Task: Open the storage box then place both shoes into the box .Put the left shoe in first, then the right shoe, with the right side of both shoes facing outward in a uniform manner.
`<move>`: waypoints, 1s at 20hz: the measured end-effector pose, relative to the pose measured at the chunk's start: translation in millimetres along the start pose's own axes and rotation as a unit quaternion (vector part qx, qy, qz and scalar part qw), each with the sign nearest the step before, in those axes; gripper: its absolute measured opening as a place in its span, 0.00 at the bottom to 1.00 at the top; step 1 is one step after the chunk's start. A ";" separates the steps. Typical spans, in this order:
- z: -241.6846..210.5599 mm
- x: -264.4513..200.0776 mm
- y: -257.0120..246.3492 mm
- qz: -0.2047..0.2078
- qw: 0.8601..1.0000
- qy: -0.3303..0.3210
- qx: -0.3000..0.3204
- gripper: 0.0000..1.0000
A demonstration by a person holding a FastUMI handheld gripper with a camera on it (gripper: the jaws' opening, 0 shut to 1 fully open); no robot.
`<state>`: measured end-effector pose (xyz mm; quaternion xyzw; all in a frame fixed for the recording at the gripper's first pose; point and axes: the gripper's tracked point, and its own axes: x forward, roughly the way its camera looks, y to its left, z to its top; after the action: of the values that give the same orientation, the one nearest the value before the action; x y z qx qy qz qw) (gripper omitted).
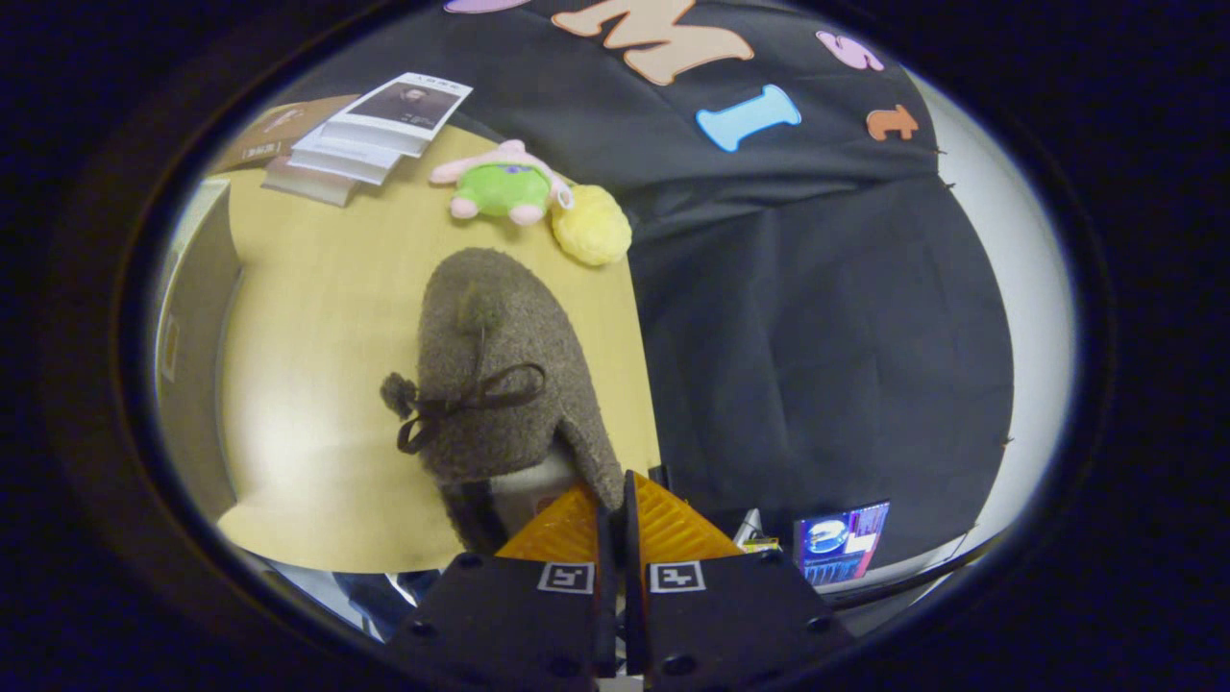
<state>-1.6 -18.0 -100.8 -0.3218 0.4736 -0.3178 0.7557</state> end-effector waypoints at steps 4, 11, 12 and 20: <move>29.8 -42.1 7.1 0.002 0.999 -0.027 0.020 0.07; 63.9 -124.5 59.0 0.049 0.995 -0.086 0.020 0.07; 66.9 -137.3 69.0 0.059 0.994 -0.095 0.015 0.07; 72.2 -211.7 150.3 0.129 0.983 -0.129 -0.012 0.07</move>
<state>17.3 250.4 -86.2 -0.3059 0.4132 -0.1677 0.8412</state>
